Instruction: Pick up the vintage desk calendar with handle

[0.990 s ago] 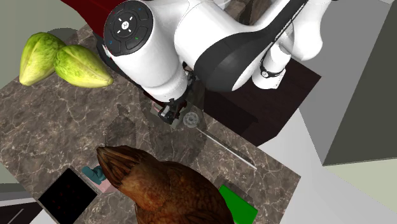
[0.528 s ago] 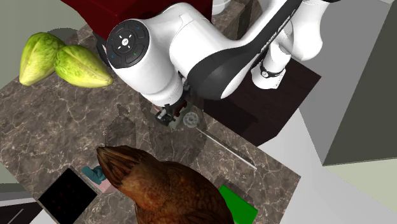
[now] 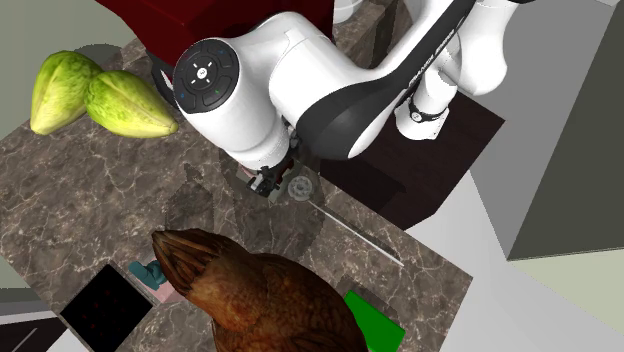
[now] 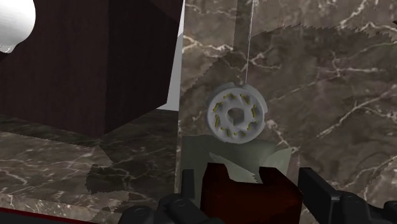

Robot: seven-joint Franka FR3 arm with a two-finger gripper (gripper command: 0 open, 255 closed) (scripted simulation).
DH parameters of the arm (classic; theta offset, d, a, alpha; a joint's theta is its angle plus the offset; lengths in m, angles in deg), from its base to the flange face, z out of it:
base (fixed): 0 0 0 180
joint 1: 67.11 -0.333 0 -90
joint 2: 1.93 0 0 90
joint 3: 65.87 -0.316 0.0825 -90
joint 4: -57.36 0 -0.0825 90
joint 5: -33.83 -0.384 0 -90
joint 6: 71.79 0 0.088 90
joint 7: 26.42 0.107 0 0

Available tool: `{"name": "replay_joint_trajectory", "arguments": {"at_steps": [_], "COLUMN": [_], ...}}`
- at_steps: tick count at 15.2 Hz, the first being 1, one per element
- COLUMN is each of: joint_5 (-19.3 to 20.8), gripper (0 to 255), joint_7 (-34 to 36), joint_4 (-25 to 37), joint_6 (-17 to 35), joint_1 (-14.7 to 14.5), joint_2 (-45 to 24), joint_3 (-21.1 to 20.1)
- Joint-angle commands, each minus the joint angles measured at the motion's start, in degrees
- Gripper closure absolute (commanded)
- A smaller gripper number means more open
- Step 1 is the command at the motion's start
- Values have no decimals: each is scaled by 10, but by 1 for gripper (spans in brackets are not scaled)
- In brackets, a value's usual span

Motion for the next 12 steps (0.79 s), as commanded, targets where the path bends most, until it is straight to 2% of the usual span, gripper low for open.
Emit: {"name": "replay_joint_trajectory", "arguments": {"at_steps": [1,5,12], "joint_5": [0,0,1], "gripper": [255,255,255], "joint_7": [0,0,-2], "joint_4": [-1,0,58], "joint_6": [1,0,-55], "joint_1": [0,1,0], "joint_2": [0,0,-4], "joint_3": [1,0,0]}}
